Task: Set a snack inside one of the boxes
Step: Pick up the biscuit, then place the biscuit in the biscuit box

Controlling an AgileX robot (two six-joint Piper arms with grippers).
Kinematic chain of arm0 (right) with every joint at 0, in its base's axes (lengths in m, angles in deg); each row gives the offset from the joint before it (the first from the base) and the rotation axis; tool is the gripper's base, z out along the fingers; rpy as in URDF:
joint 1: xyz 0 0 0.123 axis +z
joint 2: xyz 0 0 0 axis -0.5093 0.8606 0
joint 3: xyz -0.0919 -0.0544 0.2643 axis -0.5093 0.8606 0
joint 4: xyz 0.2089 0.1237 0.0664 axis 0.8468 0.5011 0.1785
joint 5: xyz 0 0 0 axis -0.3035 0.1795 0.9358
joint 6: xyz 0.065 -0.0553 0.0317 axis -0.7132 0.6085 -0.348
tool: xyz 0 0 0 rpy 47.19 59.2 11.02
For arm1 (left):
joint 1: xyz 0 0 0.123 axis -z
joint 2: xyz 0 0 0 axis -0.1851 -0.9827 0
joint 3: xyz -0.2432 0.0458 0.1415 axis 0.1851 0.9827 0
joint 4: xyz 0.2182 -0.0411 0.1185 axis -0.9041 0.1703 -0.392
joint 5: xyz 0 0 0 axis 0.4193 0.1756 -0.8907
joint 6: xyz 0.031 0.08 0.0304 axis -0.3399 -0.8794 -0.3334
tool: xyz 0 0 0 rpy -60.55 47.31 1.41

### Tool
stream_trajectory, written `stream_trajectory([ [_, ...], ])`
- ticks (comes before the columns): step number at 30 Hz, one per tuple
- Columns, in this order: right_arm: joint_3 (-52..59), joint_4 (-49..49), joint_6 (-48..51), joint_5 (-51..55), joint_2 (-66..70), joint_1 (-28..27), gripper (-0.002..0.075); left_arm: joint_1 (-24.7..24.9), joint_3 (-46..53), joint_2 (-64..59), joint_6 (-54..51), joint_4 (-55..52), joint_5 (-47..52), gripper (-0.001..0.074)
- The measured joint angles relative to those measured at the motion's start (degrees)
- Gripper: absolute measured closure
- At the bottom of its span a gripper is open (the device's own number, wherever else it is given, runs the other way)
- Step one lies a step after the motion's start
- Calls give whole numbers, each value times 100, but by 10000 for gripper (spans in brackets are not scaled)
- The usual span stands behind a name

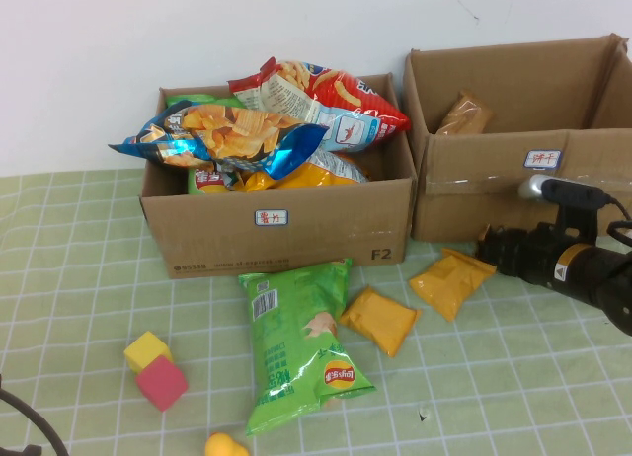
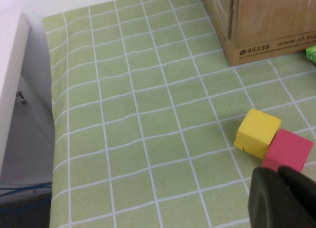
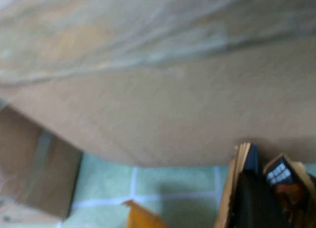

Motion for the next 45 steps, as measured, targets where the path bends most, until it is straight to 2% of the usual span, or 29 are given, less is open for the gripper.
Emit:
stream_trajectory([
  [18, 913, -371, -94, 234, -1623, 0, 609, 0, 0, 0, -64, 0, -17, 737],
  [23, 1012, -457, -547, 234, -2347, 0, 609, 0, 0, 0, -64, 0, -17, 737],
  [28, 1000, -508, -707, -298, -3054, 0, 610, 0, 0, 0, -64, 34, -26, 737],
  [32, 500, -529, -582, -412, -3292, 0, 611, 0, 0, 0, -64, 102, -47, 737],
  [35, -144, -542, -531, 100, -3202, 0, 612, 0, 0, 0, -64, 102, -47, 737],
  [43, -1844, -747, -520, 1215, -2042, 0, 612, 0, 0, 0, -64, 123, -61, 737],
  [45, -2091, -880, -520, 1449, -1736, 0, 592, 0, 0, 0, -64, 123, -61, 737],
])
